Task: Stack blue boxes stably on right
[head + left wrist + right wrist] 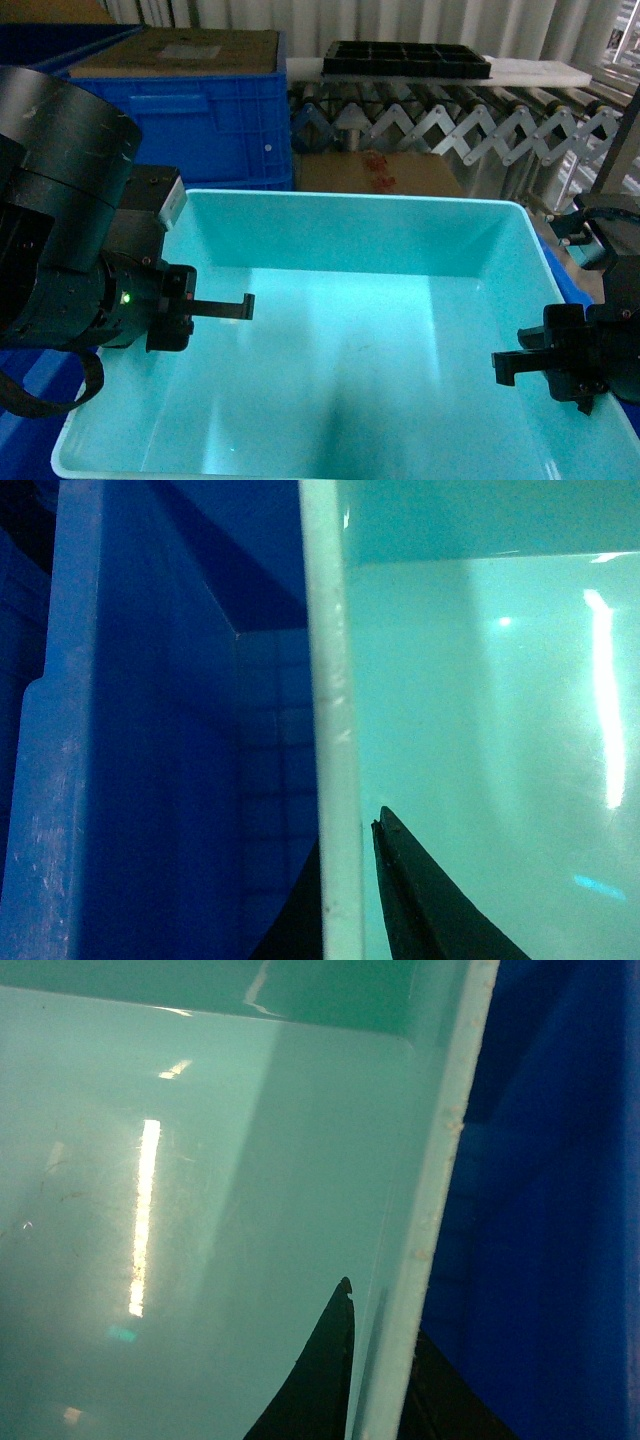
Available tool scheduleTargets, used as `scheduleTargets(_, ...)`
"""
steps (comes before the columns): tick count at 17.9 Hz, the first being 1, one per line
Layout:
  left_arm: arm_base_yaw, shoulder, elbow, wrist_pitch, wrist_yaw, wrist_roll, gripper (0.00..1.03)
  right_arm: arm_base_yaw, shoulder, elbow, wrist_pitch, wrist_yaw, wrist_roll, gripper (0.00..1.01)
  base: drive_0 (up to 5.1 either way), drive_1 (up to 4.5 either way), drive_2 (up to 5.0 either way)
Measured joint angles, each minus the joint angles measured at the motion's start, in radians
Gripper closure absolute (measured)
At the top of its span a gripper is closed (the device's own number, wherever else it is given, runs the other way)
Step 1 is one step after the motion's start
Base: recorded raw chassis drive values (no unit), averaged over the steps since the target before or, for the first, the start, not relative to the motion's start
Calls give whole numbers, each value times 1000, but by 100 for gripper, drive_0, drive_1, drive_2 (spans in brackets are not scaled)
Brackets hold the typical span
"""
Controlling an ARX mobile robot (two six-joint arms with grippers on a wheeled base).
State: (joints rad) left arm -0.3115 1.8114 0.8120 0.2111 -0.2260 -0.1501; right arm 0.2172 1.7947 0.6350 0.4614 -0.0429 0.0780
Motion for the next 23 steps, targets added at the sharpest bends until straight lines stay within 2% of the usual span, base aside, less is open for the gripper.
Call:
scheduleTargets(9,9,20,19,22,10,1,95,-2,24,29,21,16,-15,94,0,0,0)
scheduleTargets(10,9,20,19,20,13,8,91,-2,24,29,23,16,-20,93,0,0,0)
scheduleTargets(11,9,21,19,14,20,74,79,-2,24,30,24,16,-77,82,0,0,0)
scheduleTargets(12,10,21,19,22,21,138,68,-2,24,30,16,26,-152,70,0,0,0)
scheduleTargets(14,19,20,22,21,16,187,48,-10,24,29,16,40,-212,49,0,0,0)
scheduleTargets(15,21,20,22,22,16,202,35,-12,24,29,16,42,-227,37,0,0,0)
scheduleTargets(18,20,20,22,22,16,211,4,-14,24,29,16,42,-237,4,0,0,0)
scheduleTargets(19,21,20,22,23,21,211,4,-14,24,30,11,39,-237,1,0,0,0)
scheduleTargets(22,20,15,66,30,57,206,5,-13,23,62,15,-8,-243,3,0,0,0)
scheduleTargets(23,20,-2,88,23,79,201,5,-15,7,91,27,-31,-225,3,0,0,0)
